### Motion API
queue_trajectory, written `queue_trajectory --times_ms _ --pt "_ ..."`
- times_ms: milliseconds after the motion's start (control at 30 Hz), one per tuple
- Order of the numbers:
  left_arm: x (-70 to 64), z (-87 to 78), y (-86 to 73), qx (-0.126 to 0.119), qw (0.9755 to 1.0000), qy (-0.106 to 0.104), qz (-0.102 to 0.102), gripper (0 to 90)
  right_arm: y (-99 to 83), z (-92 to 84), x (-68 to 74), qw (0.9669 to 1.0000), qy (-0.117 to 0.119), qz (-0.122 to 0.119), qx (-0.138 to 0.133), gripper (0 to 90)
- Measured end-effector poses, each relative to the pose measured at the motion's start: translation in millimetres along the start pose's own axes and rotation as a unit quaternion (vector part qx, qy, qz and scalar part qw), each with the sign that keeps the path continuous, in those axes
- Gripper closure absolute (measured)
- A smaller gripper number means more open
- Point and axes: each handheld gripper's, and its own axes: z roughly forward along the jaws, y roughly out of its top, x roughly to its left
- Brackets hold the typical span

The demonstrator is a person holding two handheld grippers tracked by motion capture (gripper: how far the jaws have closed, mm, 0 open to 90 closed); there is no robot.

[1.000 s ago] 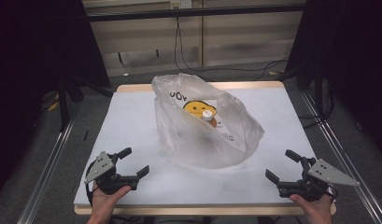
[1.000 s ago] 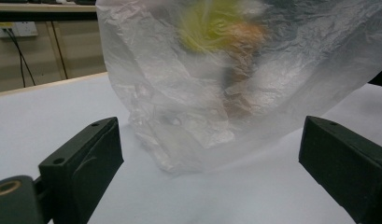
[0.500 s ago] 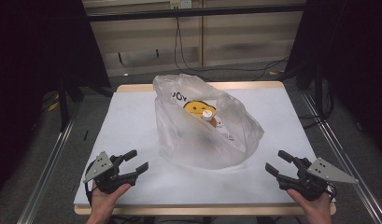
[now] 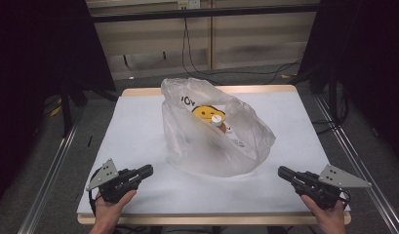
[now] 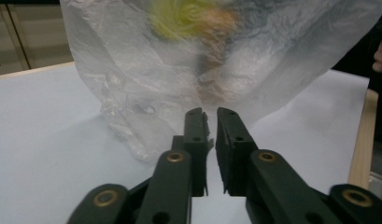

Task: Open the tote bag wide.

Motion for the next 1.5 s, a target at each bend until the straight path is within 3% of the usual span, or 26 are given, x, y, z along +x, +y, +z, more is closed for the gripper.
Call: queue_trajectory --times_ms 167,200,633,733,1000,1500 --pt "2.9 3.1 6.7 0.017 0.9998 0.006 0.007 90.0 7.7 -0.4 -2.8 0.9999 0.010 0.011 0.000 90.0" --pt "1.1 5.0 8.5 0.014 0.9999 0.004 -0.003 90.0 9.9 -0.3 -3.1 0.9998 0.017 0.011 -0.003 90.0" --pt "-7.1 29.4 32.2 0.025 0.9985 -0.049 -0.001 90.0 45.3 9.1 -10.8 0.9988 0.041 0.019 -0.020 90.0" --pt "-8.8 33.5 41.1 0.014 0.9980 -0.062 0.001 90.0 57.2 10.2 -9.4 0.9986 0.044 0.016 -0.026 90.0" --pt "-8.2 48.8 76.1 -0.020 0.9976 -0.065 0.012 90.0 91.8 15.5 -13.3 0.9975 0.053 0.006 -0.046 90.0" --pt "-15.1 77.5 107.0 -0.037 0.9953 -0.088 0.017 90.0 132.8 40.2 -17.4 0.9937 0.087 0.007 -0.071 90.0"
